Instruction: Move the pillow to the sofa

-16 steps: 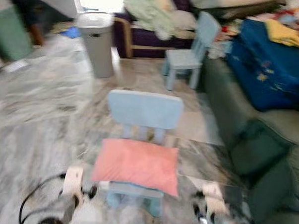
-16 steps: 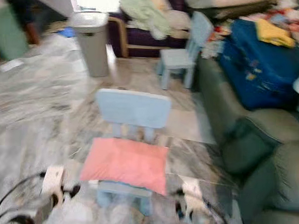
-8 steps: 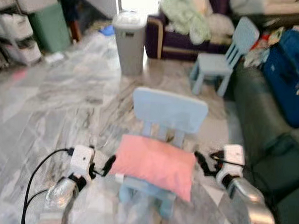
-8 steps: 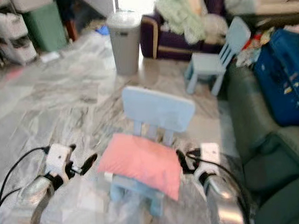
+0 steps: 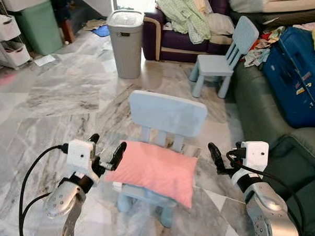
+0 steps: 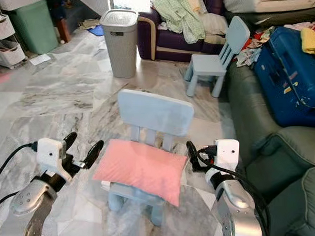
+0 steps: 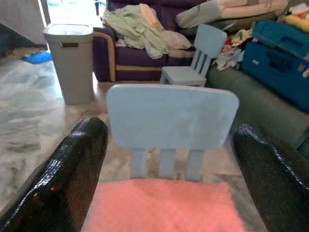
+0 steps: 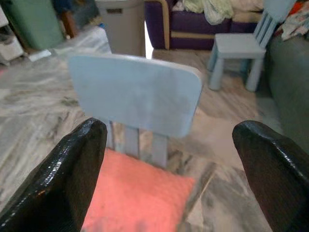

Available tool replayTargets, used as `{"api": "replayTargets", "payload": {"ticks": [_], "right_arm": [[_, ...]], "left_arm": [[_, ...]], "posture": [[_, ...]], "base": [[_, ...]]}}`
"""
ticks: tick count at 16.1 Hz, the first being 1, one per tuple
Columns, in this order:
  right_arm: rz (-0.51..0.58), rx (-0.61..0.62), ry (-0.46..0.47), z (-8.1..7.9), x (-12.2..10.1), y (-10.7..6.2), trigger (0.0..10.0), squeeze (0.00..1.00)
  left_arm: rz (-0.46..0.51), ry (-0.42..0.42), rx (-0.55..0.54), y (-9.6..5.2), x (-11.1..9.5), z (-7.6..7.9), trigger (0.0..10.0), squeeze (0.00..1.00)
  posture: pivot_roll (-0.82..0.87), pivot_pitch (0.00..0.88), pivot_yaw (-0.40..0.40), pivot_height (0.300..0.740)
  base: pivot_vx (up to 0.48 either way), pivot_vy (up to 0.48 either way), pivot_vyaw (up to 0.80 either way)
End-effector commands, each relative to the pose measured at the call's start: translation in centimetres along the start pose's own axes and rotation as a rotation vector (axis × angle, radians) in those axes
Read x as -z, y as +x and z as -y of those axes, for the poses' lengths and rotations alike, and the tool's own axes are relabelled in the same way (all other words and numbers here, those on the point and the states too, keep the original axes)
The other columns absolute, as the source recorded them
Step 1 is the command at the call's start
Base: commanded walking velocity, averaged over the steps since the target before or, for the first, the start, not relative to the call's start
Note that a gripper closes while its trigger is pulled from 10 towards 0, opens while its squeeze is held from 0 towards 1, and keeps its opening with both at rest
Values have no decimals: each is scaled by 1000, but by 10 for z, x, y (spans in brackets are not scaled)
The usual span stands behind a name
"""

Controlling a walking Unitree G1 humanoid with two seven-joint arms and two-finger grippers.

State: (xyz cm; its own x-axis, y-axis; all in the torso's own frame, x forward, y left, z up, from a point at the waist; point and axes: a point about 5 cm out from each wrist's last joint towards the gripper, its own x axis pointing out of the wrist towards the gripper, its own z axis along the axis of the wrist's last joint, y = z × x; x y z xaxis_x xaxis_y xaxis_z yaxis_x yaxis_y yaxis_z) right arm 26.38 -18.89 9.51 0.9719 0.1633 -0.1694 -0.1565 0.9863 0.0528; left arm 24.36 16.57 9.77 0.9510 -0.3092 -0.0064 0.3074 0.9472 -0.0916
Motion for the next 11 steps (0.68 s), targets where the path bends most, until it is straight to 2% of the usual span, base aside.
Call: {"api": "replayTargets", "payload": {"ticks": [1, 4, 11], "right_arm": [[31, -35, -25, -6, -13, 1, 10000, 0], [38, -32, -30, -6, -21, 0, 10000, 0], [39, -41, -49, -11, -23, -4, 10000, 0]], "left_arm": [[24, -16, -14, 2, -12, -3, 10000, 0], [12, -50, -17, 1, -17, 0, 10000, 0], [-18, -78, 6, 0, -17, 2, 10000, 0]], "posture": [[23, 8, -6, 740], [20, 15, -6, 740], [13, 26, -1, 740]], "base": [[0, 0, 0], [0, 0, 0], [275, 0, 0]]}}
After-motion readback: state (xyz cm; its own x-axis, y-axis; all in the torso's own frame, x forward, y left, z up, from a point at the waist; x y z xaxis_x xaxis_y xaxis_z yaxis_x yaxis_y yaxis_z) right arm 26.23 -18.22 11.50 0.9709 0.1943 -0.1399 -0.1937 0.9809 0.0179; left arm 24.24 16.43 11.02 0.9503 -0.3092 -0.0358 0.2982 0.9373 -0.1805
